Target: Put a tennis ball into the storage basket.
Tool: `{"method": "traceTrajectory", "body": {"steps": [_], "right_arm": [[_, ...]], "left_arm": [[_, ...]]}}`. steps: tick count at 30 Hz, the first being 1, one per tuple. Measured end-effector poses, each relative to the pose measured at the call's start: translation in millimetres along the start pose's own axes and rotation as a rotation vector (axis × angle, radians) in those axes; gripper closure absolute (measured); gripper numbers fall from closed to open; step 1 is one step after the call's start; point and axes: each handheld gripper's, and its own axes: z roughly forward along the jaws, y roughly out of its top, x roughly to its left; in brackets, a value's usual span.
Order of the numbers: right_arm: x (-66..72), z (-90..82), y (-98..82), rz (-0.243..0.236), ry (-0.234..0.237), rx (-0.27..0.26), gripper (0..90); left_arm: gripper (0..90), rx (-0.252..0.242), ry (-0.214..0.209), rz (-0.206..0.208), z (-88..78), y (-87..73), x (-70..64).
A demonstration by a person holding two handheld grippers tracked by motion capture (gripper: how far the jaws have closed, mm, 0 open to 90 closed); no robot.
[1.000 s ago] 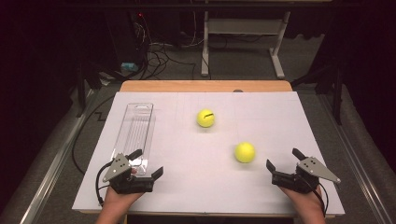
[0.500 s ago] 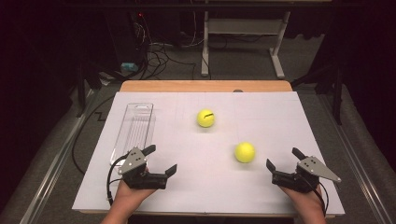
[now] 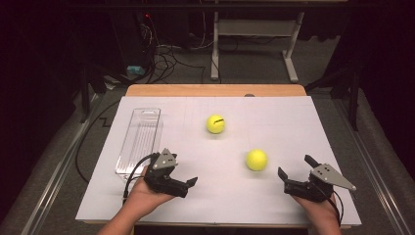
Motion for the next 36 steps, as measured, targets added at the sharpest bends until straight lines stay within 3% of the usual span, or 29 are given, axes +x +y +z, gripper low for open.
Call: {"method": "traceTrajectory", "body": {"steps": [10, 21, 25, 29, 36], "right_arm": [[0.5, -0.4, -1.2, -0.001, 0.006, 0.005, 0.0], [1.5, -0.7, -2.3, -0.005, 0.014, 0.01, 0.0], [1.8, -0.4, -2.8, -0.008, 0.016, 0.014, 0.0], [1.5, -0.5, -3.6, -0.012, 0.013, 0.018, 0.0], [0.4, -1.4, -3.8, -0.004, 0.007, 0.021, 0.0]], "left_arm": [[1.0, 0.247, -0.023, 0.083, 21.1, 14.7, -12.4], [1.3, 0.46, -0.031, 0.083, 37.0, 30.1, -12.8], [1.3, 0.509, -0.038, 0.074, 40.6, 34.1, -11.6], [1.5, 0.543, -0.044, 0.09, 41.8, 37.9, -12.6], [1.5, 0.561, -0.068, 0.096, 44.3, 40.3, -15.1]]}}
